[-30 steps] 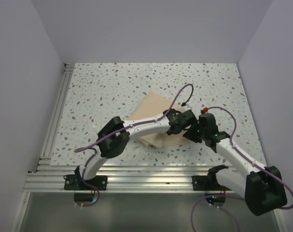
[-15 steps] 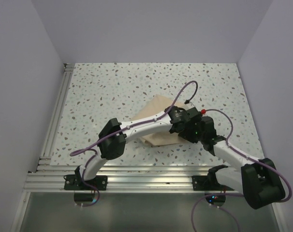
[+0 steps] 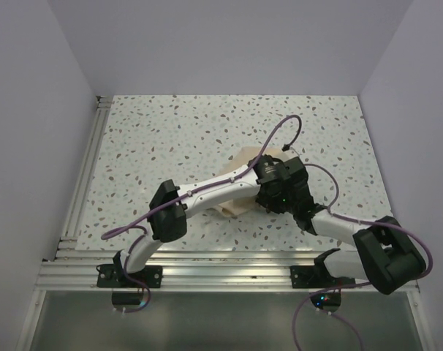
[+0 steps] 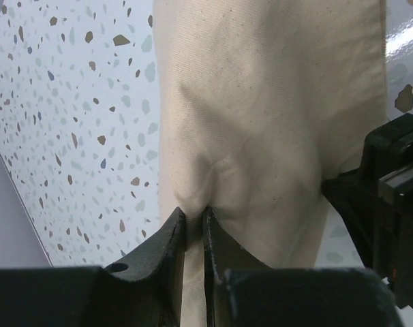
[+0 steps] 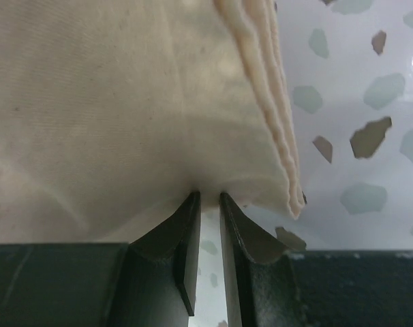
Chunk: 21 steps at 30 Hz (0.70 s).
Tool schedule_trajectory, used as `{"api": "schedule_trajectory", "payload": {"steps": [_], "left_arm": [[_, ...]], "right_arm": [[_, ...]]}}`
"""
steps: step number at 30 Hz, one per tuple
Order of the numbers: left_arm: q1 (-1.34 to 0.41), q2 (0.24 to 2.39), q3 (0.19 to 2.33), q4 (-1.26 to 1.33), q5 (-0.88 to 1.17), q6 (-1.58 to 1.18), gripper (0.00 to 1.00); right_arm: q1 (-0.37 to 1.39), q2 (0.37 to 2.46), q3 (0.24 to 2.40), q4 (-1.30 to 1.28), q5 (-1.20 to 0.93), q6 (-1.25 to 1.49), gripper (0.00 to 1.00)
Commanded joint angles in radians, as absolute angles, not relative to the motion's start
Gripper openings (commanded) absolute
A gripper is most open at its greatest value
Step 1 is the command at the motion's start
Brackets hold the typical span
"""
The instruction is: Prepare the surgical pack
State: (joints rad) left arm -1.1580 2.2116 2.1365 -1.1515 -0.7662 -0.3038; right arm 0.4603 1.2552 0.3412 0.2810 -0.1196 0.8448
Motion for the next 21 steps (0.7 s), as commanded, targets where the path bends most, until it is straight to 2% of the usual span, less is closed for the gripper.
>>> {"api": "schedule_trajectory", "payload": {"steps": [1,14,21], "left_arm": [[-1.167,2.134,2.215,-1.167,-0.864,-0.298,0.0],[-1.167,2.095,2.186,-1.132,-0.85,-0.291,0.0],[-1.167,2.072,2.168,-1.138,-0.865,-0.299,0.0]], "right_arm": [[0.468,1.29,0.322,0.457,-0.046,0.899,0.21],[0.486,1.483,0.339,0.797,-0.003,0.946,0.2],[0.505,1.536,0.345,0.874,0.043,0.957,0.15]]}}
